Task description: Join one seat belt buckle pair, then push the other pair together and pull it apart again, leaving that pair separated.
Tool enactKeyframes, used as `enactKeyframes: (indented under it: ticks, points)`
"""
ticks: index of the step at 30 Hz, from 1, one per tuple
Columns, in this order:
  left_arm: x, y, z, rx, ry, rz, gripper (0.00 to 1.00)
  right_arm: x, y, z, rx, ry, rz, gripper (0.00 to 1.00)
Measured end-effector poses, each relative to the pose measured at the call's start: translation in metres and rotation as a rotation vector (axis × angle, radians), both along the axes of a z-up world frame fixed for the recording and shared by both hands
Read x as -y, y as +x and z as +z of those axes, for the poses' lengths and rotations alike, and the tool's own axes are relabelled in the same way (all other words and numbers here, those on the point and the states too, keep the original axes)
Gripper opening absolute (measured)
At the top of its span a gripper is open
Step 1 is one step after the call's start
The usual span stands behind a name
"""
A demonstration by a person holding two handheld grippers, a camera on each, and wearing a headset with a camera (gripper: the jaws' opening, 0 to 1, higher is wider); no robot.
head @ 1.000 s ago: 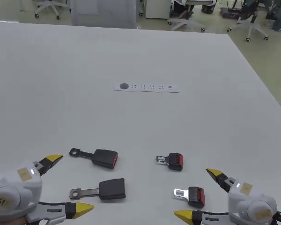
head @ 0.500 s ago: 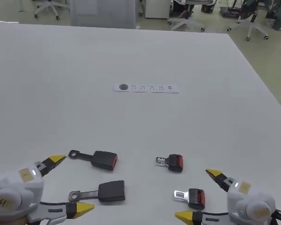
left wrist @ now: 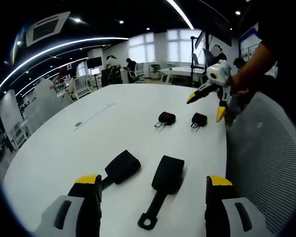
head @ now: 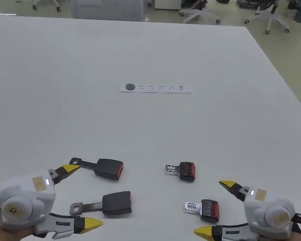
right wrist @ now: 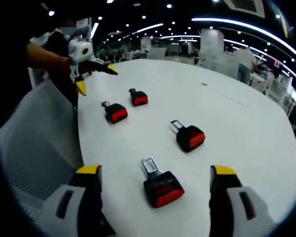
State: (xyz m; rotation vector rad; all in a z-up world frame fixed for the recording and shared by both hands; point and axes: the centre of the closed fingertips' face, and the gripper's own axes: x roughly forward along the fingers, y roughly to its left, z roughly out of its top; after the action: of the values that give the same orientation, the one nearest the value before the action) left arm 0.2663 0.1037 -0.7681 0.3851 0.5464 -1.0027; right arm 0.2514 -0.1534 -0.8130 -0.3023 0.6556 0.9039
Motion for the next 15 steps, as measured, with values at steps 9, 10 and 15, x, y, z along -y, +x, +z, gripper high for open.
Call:
enactKeyframes:
  ticks: [9,10,15]
  points:
    - [0.016,0.002,-0.026,-0.049,0.031,-0.076,0.81,0.002,-0.004,-0.017,-0.078,-0.035,0.107,0.82]
    - [0.017,0.003,-0.028,-0.05,0.036,-0.082,0.8,0.003,-0.004,-0.02,-0.087,-0.044,0.121,0.8]
    - [0.025,0.005,-0.044,-0.088,0.052,-0.116,0.77,0.008,-0.004,-0.028,-0.114,-0.063,0.156,0.76]
